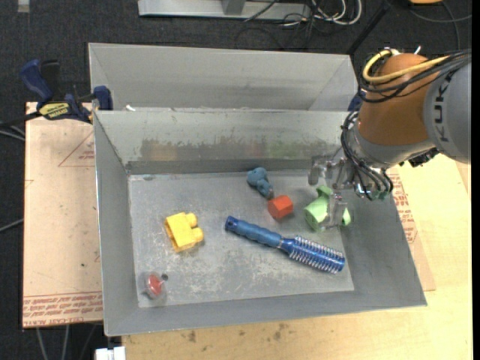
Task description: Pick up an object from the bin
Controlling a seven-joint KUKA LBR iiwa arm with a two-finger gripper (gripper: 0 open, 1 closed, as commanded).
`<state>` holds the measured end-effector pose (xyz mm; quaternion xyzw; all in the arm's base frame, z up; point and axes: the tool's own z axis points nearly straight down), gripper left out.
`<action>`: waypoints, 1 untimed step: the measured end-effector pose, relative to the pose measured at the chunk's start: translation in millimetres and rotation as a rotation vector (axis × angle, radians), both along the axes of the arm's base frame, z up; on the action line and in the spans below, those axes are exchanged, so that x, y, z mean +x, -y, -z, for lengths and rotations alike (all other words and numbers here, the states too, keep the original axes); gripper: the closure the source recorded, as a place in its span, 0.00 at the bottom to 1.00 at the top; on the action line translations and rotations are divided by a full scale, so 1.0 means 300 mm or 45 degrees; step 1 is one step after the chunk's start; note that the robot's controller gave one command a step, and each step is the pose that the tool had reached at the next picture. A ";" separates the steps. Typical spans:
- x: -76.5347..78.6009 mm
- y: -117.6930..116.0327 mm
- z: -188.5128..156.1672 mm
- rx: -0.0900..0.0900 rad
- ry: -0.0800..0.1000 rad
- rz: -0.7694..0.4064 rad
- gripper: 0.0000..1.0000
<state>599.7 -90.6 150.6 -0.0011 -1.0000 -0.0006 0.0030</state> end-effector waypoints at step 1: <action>-0.230 -0.212 0.272 0.004 0.004 -0.463 0.00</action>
Offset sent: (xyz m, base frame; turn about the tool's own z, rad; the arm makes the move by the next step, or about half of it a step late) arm -0.0683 0.0613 -0.0806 -0.3641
